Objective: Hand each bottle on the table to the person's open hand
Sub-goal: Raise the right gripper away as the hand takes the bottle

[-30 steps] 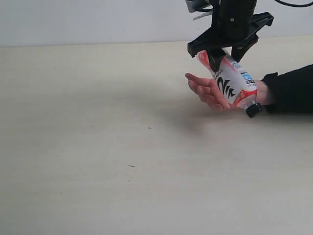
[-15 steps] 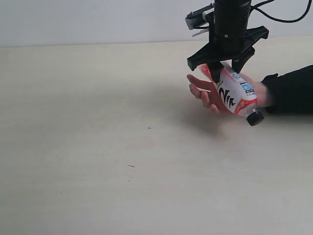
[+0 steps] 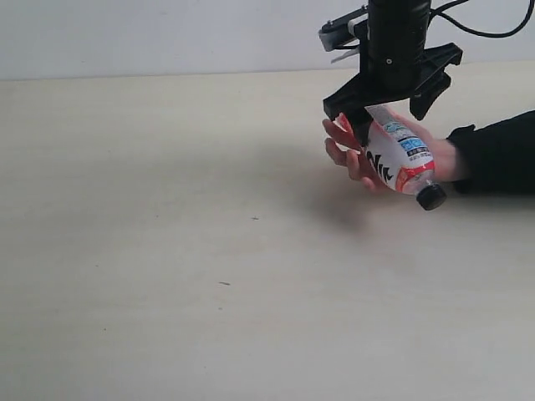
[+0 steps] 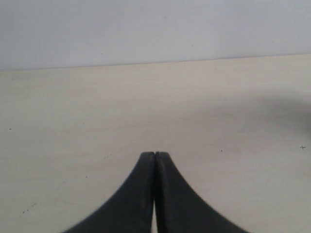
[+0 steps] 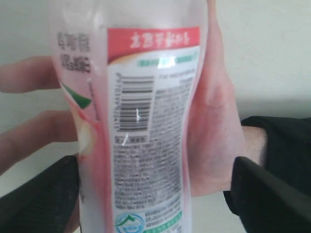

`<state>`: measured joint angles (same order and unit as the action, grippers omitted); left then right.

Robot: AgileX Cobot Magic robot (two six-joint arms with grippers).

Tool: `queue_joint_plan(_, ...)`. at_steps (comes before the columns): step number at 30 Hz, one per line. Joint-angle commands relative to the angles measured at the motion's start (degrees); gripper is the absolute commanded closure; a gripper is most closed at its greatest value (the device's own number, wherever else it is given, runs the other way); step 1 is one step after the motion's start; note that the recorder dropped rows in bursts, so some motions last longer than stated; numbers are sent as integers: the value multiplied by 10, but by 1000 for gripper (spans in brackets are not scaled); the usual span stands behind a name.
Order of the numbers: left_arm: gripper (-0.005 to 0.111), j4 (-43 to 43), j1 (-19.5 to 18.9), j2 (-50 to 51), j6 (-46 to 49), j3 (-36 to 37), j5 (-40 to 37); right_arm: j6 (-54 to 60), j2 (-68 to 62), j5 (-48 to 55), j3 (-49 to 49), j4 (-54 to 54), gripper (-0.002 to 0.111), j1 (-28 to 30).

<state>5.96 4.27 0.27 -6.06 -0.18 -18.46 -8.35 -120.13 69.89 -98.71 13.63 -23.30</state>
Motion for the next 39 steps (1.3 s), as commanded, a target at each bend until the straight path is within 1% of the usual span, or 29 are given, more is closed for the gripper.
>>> queue_joint_plan(1,104,-2,3,-3,-2,2,2,3,5,1,-3,7,21,0)
queue_joint_plan(8,104,-2,3,-3,-2,2,2,8,45,1,-9,7,21,0)
queue_joint_plan(11,104,-2,3,-3,-2,2,2,13,94,1,-11,14,21,0)
queue_joint_plan(13,104,-2,3,-3,-2,2,2,5,143,1,-3,20,26,0)
queue_joint_plan(14,104,-2,3,-3,-2,2,2,4,190,1,18,18,39,0)
queue_joint_plan(15,104,-2,3,-3,-2,2,2,4,219,-11,35,16,49,0)
queue_joint_plan(16,104,-2,3,-3,-2,2,2,2,276,-60,76,17,73,0)
queue_joint_plan(17,104,-2,3,-3,-2,2,2,-2,311,-89,102,17,85,0)
queue_joint_plan(18,104,-2,3,-3,-2,2,2,-9,377,-145,153,16,104,0)
queue_joint_plan(19,104,-2,3,-3,-2,2,2,-7,444,-177,207,14,108,0)
queue_joint_plan(23,104,-2,3,-3,-2,2,2,5,642,-262,384,20,108,0)
queue_joint_plan(24,104,-2,3,-3,-2,2,2,7,674,-282,424,20,108,0)
queue_joint_plan(27,104,-2,3,-3,-2,2,2,9,808,-402,585,20,108,0)
queue_joint_plan(29,104,-2,3,-3,-2,2,2,9,854,-462,649,20,108,0)
queue_joint_plan(31,104,-2,3,-3,-2,2,2,6,886,-507,690,16,108,0)
queue_joint_plan(33,104,-2,3,-3,-2,2,2,-12,914,-544,711,11,108,0)
queue_joint_plan(36,104,-2,3,-3,-2,2,2,-28,939,-552,711,0,108,0)
queue_joint_plan(39,104,-2,3,-3,-2,2,2,-48,955,-538,711,-21,108,0)
